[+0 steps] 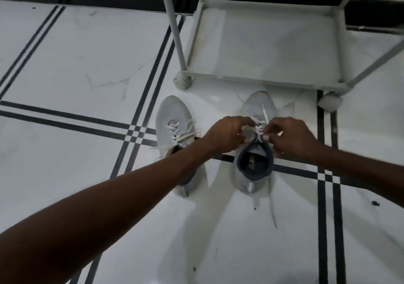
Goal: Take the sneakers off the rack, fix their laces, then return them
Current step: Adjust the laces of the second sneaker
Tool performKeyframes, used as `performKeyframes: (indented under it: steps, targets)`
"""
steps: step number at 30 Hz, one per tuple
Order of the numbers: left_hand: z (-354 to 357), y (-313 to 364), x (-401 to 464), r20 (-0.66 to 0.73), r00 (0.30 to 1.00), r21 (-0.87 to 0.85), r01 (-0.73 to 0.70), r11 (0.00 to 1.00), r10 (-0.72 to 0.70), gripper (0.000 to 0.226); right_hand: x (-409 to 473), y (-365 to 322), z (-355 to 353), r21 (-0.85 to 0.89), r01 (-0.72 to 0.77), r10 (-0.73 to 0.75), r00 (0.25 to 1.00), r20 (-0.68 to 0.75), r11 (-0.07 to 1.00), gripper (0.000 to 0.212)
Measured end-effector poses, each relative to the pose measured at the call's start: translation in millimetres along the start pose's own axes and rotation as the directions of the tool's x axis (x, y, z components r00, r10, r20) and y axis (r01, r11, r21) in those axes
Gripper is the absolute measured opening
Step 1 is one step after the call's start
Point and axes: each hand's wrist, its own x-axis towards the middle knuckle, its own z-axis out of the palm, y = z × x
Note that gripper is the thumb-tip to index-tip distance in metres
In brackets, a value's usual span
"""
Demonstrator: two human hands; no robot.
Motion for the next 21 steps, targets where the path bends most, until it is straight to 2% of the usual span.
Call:
performKeyframes:
  steps: [2,5,7,9,10,12,14,15,19,21]
  targets:
    - [11.0,5.5,5.8,-0.015,1.000,0.038,-0.006,0.999,0.006,0.031,-3.9,10.1,9.3,0.107,-0.029,0.031,0.999,-0.024,0.994,0.007]
    - [13.1,7.8,6.3,-0.090,0.993,0.028,0.084,0.996,-0.081,0.026,-5.4,16.8,14.6,0.239,-0.052,0.059,0.998,-0.023,0.970,0.013]
    - [15.1,7.0,1.7,-0.128,0.988,0.006,0.090,0.996,-0.089,0.027,-7.3,20.9,16.7,0.231,-0.043,0.049,0.999,-0.020,0.972,0.021]
    - [14.9,7.3,-3.9,-0.131,0.989,-0.026,0.066,0.997,-0.069,0.028,-10.6,22.7,15.8,0.205,-0.028,0.034,0.999,-0.026,0.978,0.018]
    - [12.8,7.5,-6.7,-0.106,0.993,-0.030,0.049,0.998,-0.052,0.027,-12.4,22.8,13.4,0.160,-0.014,0.018,1.000,-0.024,0.987,0.013]
    - [4.8,3.8,-8.9,-0.009,1.000,0.043,0.019,0.999,-0.018,0.020,-15.4,23.2,4.9,-0.053,0.053,-0.052,0.998,0.016,0.997,0.008]
    - [-10.4,-1.7,-8.6,0.063,0.998,0.225,0.003,0.974,-0.017,0.019,-15.5,24.9,-4.0,-0.282,0.136,-0.126,0.991,0.053,0.950,0.022]
    - [-19.6,-5.7,-8.6,0.075,0.997,0.298,0.003,0.954,-0.026,0.020,-14.4,26.0,-7.8,-0.342,0.156,-0.144,0.988,0.060,0.927,0.029]
    - [-49.0,-16.3,-11.0,0.109,0.990,0.514,0.025,0.857,-0.094,0.021,-12.5,27.4,-17.8,-0.515,0.114,-0.141,0.990,-0.014,0.849,0.040]
    - [-48.5,-10.9,-5.3,0.129,0.989,0.480,0.001,0.877,-0.072,0.021,-12.7,25.7,-17.6,-0.514,0.124,-0.164,0.986,-0.033,0.849,0.033]
